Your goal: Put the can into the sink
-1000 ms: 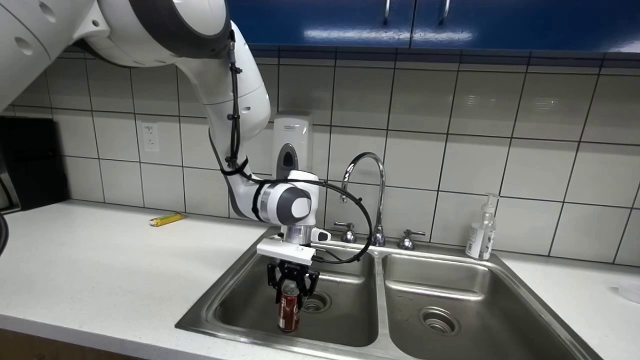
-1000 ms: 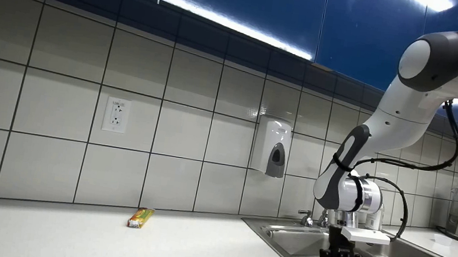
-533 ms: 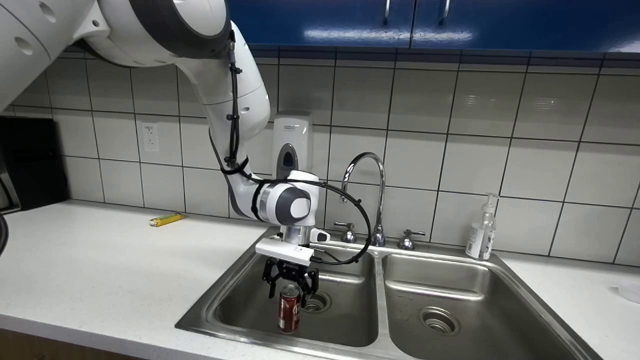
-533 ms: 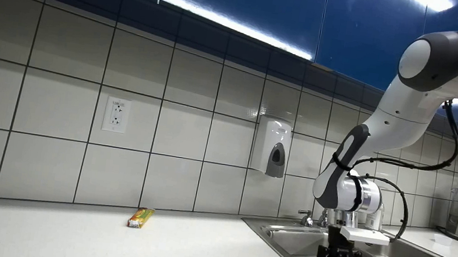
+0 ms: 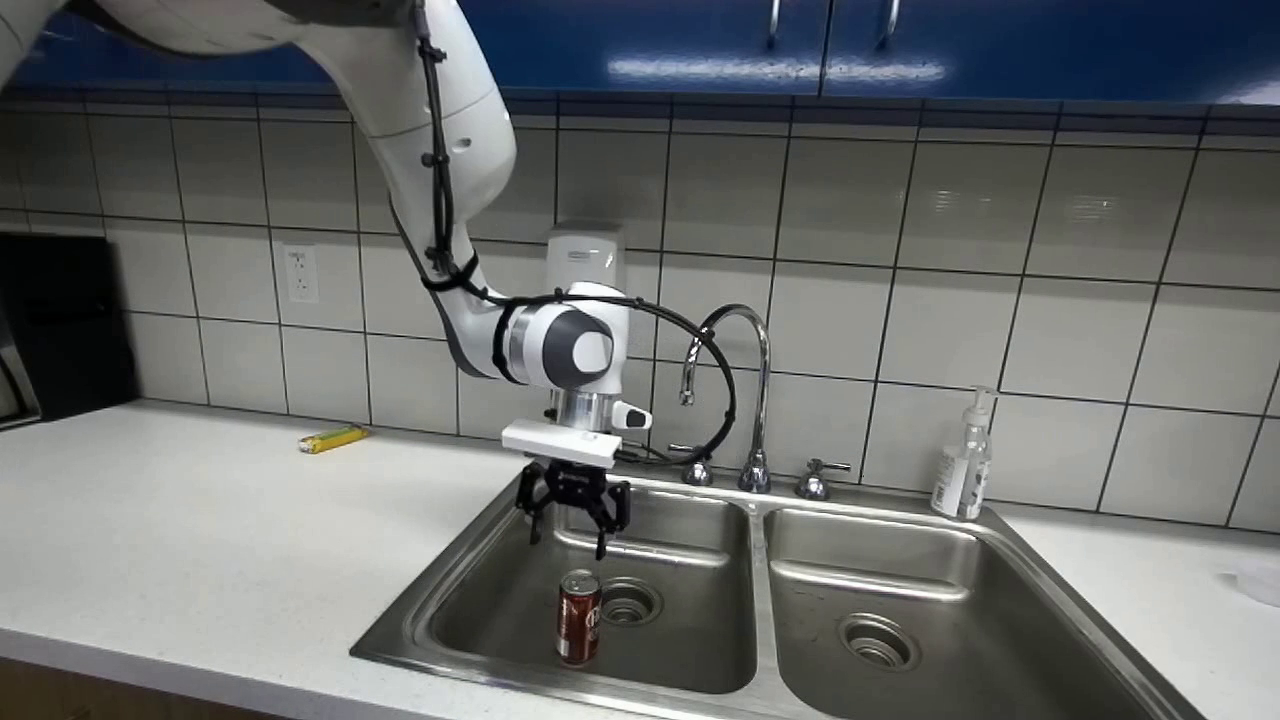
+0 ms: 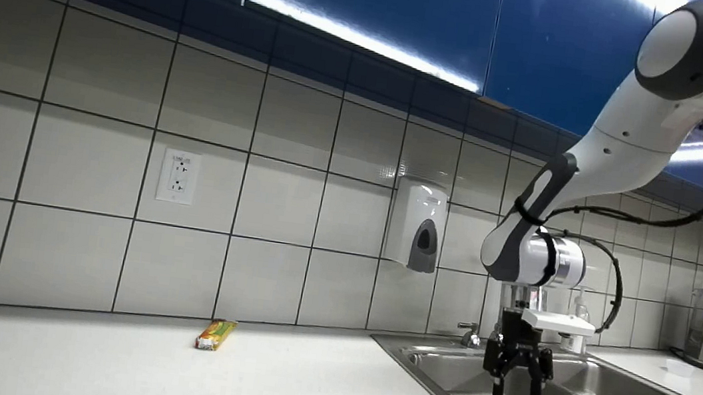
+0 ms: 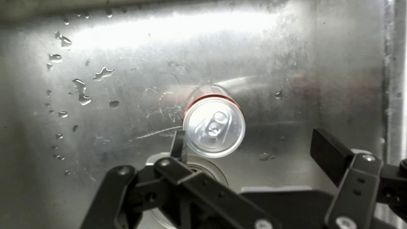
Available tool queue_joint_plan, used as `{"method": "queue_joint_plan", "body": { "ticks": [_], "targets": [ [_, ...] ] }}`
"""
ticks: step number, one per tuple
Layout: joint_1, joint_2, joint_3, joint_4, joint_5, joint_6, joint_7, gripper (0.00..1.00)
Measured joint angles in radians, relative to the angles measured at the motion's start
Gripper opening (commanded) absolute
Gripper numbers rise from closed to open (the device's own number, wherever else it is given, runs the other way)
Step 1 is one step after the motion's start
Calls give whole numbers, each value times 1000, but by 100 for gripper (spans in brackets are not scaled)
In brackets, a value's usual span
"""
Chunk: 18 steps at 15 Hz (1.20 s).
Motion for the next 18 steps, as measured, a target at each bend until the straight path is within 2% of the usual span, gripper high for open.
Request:
{"method": "queue_joint_plan", "body": {
  "ticks": [7, 12, 18],
  "targets": [
    [150, -249, 13, -161, -58, -30, 26, 100],
    [248, -374, 25, -320, -56, 73, 232, 100],
    [321, -521, 84, -506, -32, 105, 399, 100]
  ]
}}
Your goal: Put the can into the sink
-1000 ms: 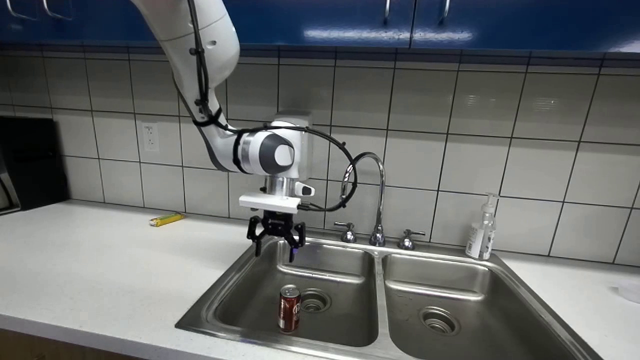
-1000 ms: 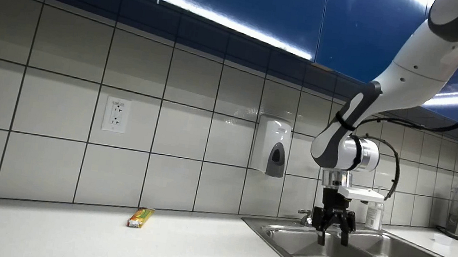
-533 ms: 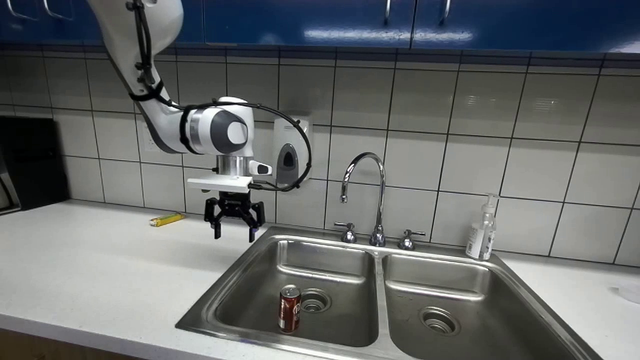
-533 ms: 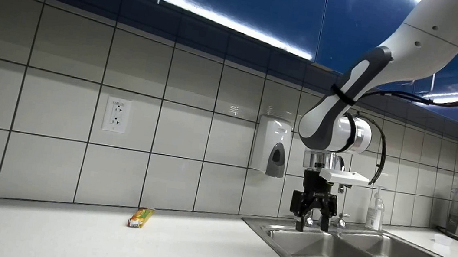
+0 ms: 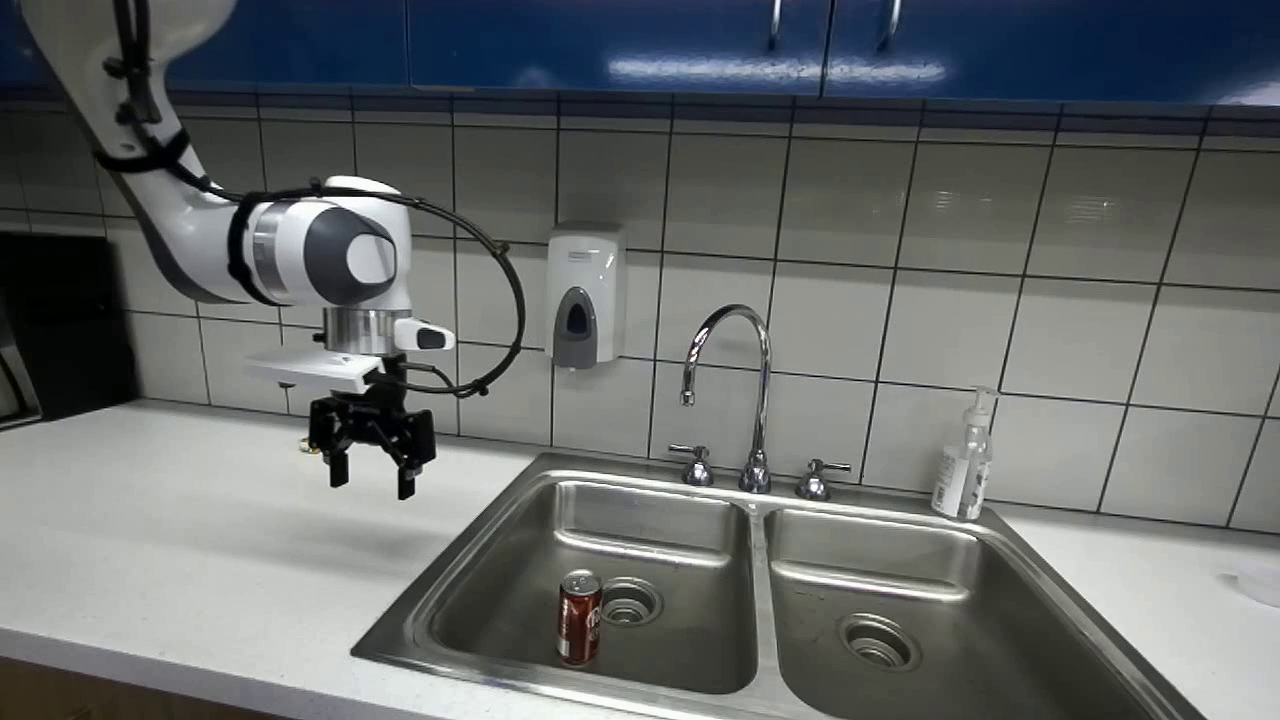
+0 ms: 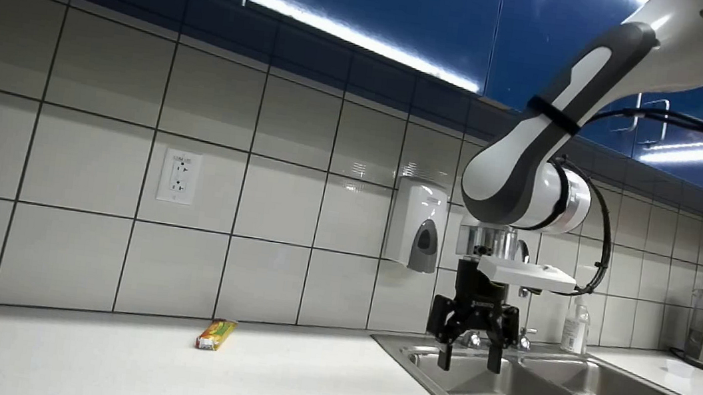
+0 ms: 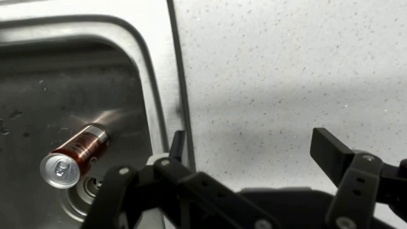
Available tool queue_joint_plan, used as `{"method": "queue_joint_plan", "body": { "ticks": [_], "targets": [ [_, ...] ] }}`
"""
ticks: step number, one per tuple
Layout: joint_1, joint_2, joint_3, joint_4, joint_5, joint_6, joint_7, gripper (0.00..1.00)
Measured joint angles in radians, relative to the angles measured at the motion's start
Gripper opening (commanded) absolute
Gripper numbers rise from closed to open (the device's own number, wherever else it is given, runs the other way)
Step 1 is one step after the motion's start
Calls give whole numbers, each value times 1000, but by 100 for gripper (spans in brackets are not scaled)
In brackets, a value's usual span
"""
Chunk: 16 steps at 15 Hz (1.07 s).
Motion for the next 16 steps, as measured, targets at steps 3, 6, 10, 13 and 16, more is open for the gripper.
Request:
{"method": "queue_joint_plan", "body": {
  "ticks": [3, 6, 10, 13, 16],
  "targets": [
    [35, -46, 37, -47, 29, -1, 45, 100],
    [56, -54, 49, -64, 119, -2, 24, 100],
    [53, -51, 44, -70, 185, -3, -12, 100],
    [53, -50, 43, -71, 190, -5, -18, 100],
    [53, -50, 43, -71, 190, -5, -19, 100]
  ]
}}
